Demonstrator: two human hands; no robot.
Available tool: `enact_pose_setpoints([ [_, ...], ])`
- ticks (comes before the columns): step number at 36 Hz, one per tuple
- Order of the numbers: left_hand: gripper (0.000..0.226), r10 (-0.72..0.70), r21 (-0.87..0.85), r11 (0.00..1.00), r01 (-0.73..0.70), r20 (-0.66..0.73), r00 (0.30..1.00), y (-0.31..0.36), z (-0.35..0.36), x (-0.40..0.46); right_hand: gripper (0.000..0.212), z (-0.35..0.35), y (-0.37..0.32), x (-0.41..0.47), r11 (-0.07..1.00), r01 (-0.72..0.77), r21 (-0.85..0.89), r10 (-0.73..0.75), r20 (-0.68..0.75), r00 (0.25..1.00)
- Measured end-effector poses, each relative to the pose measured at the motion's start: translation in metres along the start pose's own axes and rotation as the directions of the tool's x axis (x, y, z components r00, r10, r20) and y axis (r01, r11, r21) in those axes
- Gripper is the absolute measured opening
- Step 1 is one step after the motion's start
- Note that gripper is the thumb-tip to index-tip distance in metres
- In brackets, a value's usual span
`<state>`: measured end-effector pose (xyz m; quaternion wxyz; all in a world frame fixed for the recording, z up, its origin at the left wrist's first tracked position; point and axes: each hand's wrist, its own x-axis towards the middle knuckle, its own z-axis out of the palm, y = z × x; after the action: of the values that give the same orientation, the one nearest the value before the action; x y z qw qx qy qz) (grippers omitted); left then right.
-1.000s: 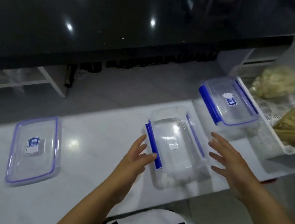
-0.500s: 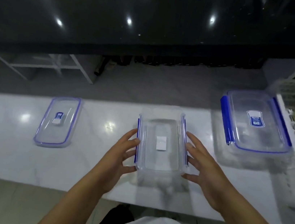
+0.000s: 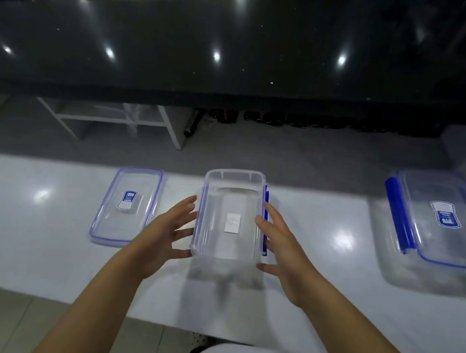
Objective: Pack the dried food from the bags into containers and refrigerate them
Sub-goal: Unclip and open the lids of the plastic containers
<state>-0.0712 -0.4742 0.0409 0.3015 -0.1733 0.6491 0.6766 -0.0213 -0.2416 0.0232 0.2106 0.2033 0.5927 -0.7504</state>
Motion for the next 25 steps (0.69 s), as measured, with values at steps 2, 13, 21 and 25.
enact_pose_setpoints([
  [2, 0.055, -0.007, -0.006, 1.000, 0.007, 0.024, 1.000, 0.000, -0.007, 0.002, 0.054, 0.005, 0.004, 0.001, 1.000, 0.006, -0.024, -0.006, -0.016, 1.000],
  [13, 0.069, 0.318, 0.455, 0.844, -0.284, 0.004, 0.948, 0.008, 0.018, -0.019, 0.061, -0.077, -0.019, -0.048, 0.705, 0.170, -0.689, -0.522, -0.341, 0.782],
  [21, 0.084, 0.369, 0.702, 0.450, -0.552, 0.416, 0.831, -0.026, 0.103, -0.021, 0.071, -0.216, -0.015, -0.048, 0.436, -0.305, -0.847, -0.521, -0.513, 0.681],
  [25, 0.091, 0.257, 0.718, 0.400, -0.570, 0.509, 0.821, -0.041, 0.149, -0.019, 0.079, -0.230, 0.016, -0.040, 0.218, -0.471, -0.855, -0.407, -0.518, 0.752],
])
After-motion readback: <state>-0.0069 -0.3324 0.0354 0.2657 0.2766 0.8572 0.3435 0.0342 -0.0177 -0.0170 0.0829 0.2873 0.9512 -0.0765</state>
